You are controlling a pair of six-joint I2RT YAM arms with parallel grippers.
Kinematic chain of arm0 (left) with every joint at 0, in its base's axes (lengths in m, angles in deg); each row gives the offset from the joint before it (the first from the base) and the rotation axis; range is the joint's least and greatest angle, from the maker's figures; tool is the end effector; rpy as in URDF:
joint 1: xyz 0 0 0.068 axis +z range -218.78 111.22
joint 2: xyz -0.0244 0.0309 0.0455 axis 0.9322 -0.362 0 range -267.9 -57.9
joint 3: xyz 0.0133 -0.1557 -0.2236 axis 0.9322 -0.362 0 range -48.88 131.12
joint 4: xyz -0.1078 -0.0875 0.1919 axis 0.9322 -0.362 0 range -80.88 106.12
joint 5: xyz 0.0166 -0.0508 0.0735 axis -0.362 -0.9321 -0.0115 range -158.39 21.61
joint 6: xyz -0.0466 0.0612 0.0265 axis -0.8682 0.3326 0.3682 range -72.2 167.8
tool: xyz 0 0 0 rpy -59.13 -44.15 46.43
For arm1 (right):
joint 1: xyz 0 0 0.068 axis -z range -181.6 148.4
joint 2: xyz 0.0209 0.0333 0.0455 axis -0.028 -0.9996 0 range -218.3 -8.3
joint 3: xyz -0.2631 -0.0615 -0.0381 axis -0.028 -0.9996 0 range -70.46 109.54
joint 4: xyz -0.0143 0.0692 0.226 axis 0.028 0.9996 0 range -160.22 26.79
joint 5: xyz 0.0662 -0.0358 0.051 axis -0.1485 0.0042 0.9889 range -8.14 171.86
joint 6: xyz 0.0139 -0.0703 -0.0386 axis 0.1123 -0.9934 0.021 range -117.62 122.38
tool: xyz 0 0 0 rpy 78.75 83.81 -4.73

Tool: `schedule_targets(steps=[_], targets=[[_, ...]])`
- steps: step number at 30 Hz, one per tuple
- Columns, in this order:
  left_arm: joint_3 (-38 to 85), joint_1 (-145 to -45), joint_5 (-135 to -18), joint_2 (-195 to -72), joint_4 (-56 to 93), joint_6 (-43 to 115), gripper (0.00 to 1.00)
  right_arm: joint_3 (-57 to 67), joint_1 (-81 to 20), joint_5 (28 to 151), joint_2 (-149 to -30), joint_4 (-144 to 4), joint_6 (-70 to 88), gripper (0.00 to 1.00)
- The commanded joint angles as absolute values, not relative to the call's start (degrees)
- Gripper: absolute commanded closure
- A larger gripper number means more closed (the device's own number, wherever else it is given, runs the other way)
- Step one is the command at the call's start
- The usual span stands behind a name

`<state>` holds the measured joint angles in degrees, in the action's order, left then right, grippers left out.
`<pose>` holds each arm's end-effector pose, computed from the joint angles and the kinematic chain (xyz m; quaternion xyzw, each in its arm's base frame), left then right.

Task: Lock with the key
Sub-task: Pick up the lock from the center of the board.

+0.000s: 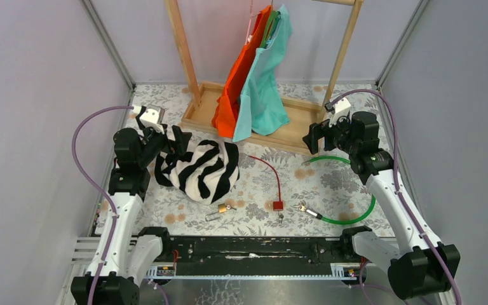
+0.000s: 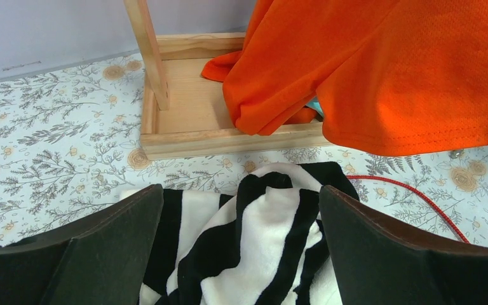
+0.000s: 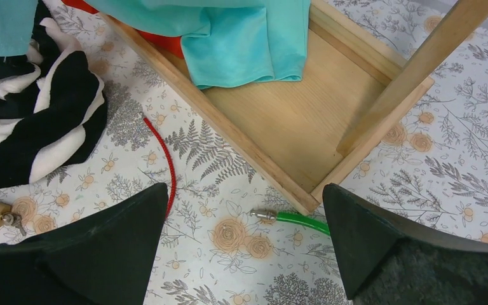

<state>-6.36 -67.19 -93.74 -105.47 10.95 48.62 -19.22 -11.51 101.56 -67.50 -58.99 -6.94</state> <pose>0.2012 -0.0246 0.3245 0.1356 0.7495 -0.1552 0.6291 0.2345 0.0649 0.3232 -0.2319 0.7752 0.1424 0.5701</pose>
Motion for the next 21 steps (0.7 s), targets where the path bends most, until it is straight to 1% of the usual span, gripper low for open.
schedule_targets(steps=[1, 13, 16, 19, 21], targets=[[-5.9, -66.8, -94.1, -104.4, 14.4, 47.9, 0.00, -18.5, -11.1, 102.8, -65.9, -61.9, -7.6, 0.01], [-5.5, -65.6, -95.0, -104.3, 13.7, 48.8, 0.00, -18.9, -11.0, 103.7, -66.1, -61.8, -9.1, 0.01], [-5.5, -65.6, -99.6, -104.8, 12.7, 50.8, 0.00, -19.0, -11.1, 105.2, -66.1, -61.3, -10.1, 0.01], [-6.1, -65.6, -106.6, -105.3, 11.3, 54.4, 0.00, -18.6, -11.6, 110.7, -66.6, -59.5, -12.2, 0.01], [-7.2, -65.6, -109.5, -105.7, 11.0, 56.0, 0.00, -18.3, -14.3, 109.3, -67.6, -59.1, -13.3, 0.01]])
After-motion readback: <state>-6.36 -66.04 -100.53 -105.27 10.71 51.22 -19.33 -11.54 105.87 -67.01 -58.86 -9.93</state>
